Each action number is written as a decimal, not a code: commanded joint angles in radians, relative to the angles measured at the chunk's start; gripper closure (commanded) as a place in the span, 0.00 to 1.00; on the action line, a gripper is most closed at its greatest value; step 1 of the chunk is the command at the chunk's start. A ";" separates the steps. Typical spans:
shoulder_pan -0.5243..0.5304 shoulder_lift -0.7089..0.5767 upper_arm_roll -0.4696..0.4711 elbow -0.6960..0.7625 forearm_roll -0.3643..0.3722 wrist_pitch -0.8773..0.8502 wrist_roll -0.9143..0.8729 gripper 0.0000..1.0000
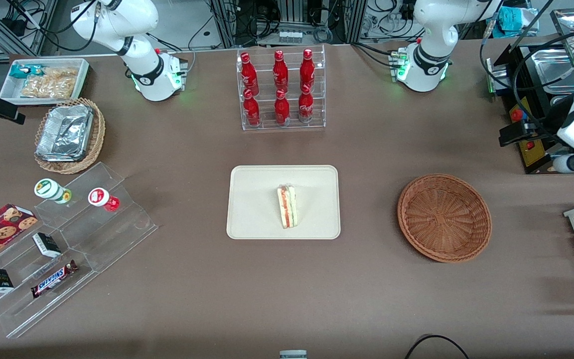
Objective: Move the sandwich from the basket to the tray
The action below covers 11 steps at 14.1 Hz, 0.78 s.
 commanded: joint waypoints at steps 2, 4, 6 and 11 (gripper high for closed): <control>0.002 -0.013 -0.010 0.015 -0.002 -0.107 -0.045 0.00; 0.006 -0.020 -0.008 -0.018 0.000 -0.163 -0.042 0.00; 0.006 -0.084 -0.011 -0.141 -0.008 -0.027 -0.043 0.00; 0.003 -0.132 -0.011 -0.202 -0.018 0.075 -0.043 0.00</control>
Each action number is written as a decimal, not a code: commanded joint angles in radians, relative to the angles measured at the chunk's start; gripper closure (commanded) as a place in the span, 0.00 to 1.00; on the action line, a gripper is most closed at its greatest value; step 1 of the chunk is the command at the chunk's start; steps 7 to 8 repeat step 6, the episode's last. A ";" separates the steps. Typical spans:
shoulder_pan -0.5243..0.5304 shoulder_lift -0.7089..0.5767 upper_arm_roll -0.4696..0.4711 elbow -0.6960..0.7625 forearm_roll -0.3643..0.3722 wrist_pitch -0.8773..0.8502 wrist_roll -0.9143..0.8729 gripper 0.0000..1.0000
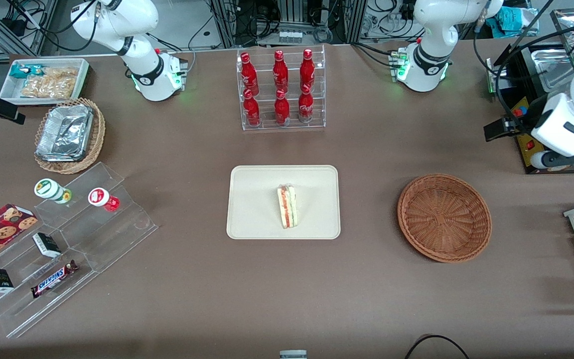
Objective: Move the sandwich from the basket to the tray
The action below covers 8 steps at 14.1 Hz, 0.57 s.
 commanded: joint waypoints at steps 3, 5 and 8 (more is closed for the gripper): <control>0.004 -0.032 0.001 0.009 -0.031 -0.002 -0.013 0.00; 0.007 -0.033 0.003 0.009 -0.033 -0.002 -0.013 0.00; 0.008 -0.035 0.003 0.007 -0.033 -0.003 -0.013 0.00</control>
